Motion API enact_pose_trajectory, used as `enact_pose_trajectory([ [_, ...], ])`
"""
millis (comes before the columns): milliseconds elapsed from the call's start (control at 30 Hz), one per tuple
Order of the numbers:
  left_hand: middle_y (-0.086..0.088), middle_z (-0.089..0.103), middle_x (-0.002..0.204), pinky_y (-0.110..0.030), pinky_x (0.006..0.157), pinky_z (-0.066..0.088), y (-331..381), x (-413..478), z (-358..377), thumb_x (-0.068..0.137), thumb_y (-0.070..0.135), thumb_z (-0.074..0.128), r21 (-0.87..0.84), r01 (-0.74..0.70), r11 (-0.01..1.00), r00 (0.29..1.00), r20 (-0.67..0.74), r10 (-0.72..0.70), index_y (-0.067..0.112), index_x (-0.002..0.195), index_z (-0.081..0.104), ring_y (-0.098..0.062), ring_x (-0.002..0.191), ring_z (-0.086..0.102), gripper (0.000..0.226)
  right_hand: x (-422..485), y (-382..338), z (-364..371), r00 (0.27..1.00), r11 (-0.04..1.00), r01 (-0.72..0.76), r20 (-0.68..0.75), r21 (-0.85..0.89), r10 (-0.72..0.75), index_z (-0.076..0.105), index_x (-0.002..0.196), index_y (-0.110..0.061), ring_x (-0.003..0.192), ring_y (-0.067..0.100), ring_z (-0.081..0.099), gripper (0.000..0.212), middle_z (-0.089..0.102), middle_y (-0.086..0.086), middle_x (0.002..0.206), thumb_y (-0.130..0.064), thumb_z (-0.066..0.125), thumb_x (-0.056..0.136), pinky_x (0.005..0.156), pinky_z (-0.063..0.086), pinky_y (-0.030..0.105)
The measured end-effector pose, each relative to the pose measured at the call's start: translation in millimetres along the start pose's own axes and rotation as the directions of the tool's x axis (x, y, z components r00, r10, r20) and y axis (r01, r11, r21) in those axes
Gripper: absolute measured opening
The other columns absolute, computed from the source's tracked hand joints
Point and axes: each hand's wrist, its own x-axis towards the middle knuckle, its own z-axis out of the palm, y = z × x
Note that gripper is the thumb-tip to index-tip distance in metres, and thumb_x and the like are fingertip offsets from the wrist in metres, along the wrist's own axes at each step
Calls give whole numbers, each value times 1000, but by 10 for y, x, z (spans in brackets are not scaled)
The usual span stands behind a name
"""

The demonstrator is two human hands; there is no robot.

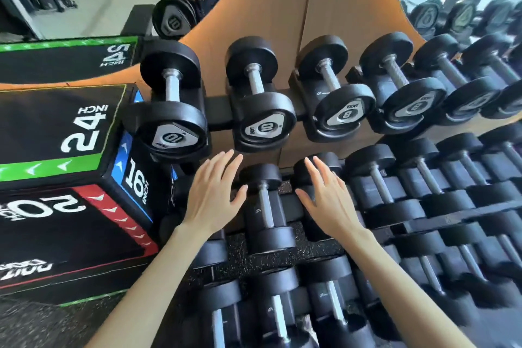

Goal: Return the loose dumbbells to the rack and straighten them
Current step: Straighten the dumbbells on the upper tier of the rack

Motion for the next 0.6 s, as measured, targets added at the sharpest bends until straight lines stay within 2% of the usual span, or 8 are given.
enact_pose_trajectory([
  [100,-16,49,137,-47,106,37,-122,46,-68,86,31,53,-24,-23,999,999,-29,22,5,135,48,-32,128,45,56,76,-148,-119,999,999,36,-38,-20,-37,30,145,-12,134,29,36,64,33,12,149,-34,56,91,108,31,43],
  [233,-16,48,138,-43,107,35,-200,190,-69,85,24,63,-65,-39,997,997,-63,34,3,135,47,-32,128,44,56,258,-229,-232,995,995,86,-54,-56,-89,29,144,-10,136,26,34,63,33,11,149,-34,54,92,110,30,42],
  [367,-16,46,140,-41,108,33,-246,466,30,89,26,59,-111,-39,993,994,-102,27,3,137,44,-30,129,42,56,538,-205,-273,986,984,154,-55,-89,-160,31,143,-8,135,27,35,61,36,12,147,-33,54,92,110,30,41],
  [467,-14,42,143,-37,109,30,-292,741,160,94,30,51,-227,32,973,985,-157,-69,4,140,40,-27,131,39,54,830,-138,-284,982,979,186,-29,-85,-189,32,143,-8,135,26,34,59,35,11,148,-35,50,94,110,27,38],
  [600,-9,39,145,-25,108,22,-372,1101,389,97,30,47,-423,112,899,966,-164,-198,6,142,36,-21,134,34,52,1336,-36,-363,977,976,210,-24,-51,-211,33,142,-7,133,27,36,58,35,12,147,-38,47,95,108,27,36],
])
